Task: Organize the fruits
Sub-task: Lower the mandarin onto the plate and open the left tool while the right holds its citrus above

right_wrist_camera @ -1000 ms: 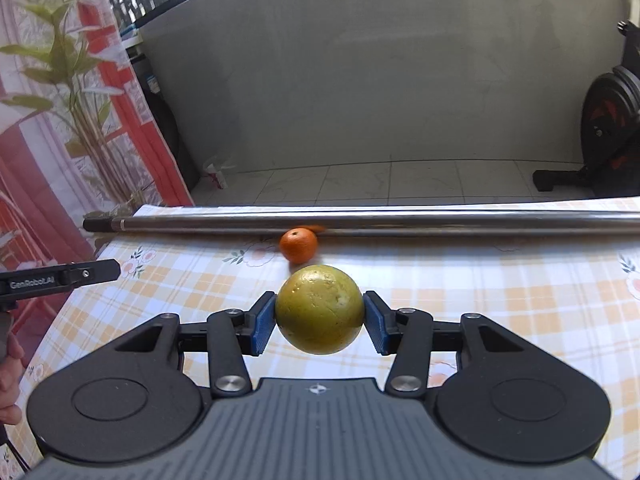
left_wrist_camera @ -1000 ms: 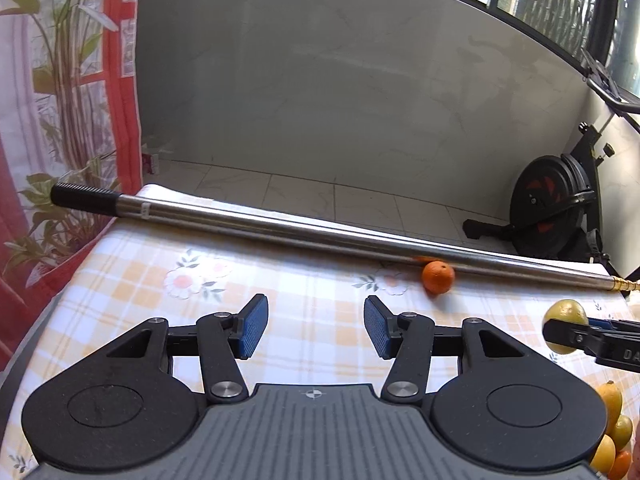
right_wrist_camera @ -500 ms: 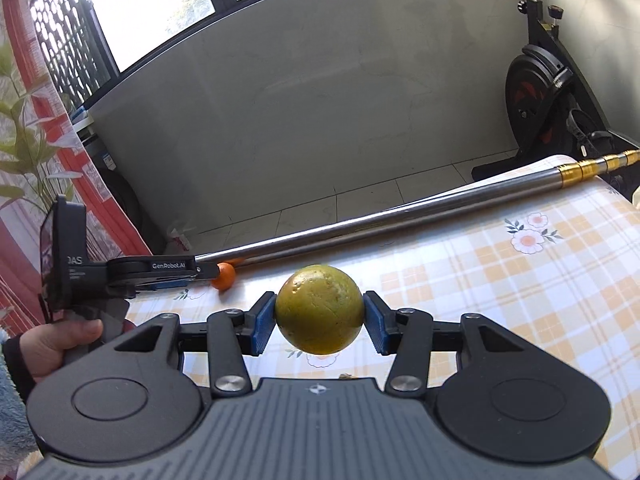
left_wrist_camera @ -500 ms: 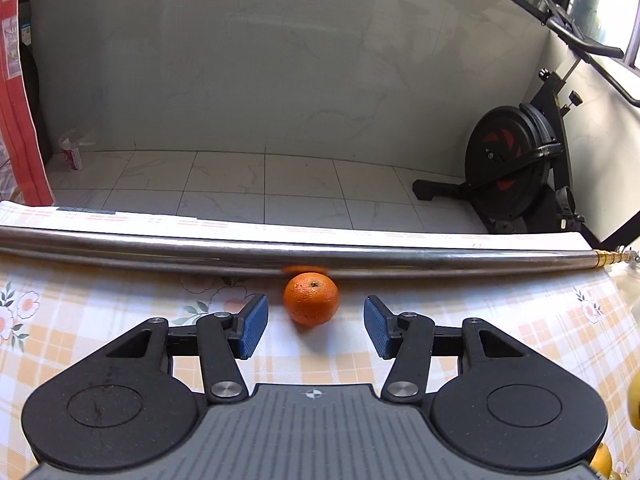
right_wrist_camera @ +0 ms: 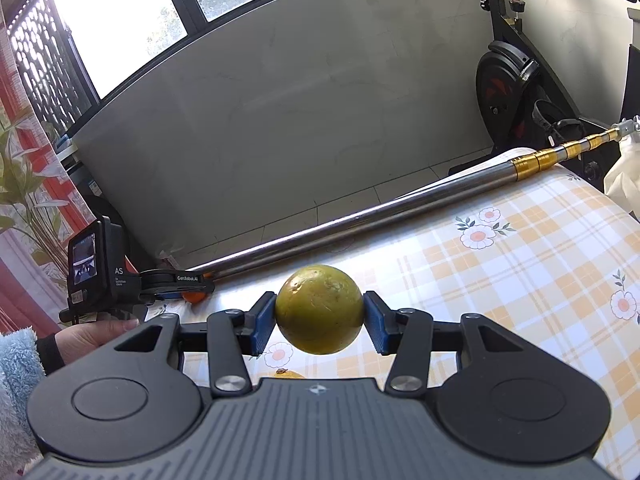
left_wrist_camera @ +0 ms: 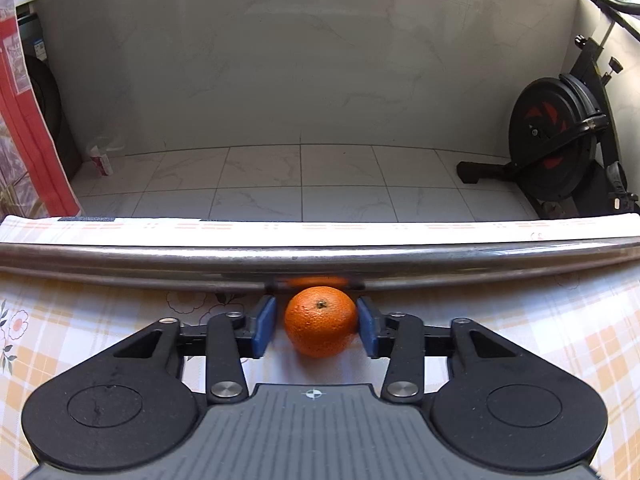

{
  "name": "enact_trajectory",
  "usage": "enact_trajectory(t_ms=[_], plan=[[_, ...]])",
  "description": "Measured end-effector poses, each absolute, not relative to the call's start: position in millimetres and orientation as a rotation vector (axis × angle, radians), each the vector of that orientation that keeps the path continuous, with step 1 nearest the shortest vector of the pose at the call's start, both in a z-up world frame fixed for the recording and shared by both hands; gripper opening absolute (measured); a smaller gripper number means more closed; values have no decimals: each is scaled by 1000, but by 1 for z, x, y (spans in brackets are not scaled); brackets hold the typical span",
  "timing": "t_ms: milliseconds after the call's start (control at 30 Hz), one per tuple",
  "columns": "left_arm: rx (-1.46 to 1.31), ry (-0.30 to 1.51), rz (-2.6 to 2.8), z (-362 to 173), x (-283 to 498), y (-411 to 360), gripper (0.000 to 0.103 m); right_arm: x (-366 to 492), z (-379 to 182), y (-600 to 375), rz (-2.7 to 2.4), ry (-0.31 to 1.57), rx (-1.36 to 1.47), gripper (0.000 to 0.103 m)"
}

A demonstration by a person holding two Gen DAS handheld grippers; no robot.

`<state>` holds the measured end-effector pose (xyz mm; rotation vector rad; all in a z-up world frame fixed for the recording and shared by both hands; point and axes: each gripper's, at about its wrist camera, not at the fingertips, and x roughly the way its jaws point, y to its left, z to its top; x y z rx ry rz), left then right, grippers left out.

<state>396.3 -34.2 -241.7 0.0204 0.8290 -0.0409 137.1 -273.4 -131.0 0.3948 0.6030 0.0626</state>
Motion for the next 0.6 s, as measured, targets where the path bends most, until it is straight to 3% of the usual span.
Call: enact_trajectory(t_ms=[233,600], plan=[[88,828,-108,-224,362,-36,39,124,-131,-277,53,592,427,50],[205,752,-388,-151,227,-60,39,77,-131,-279,40,614,403,50]])
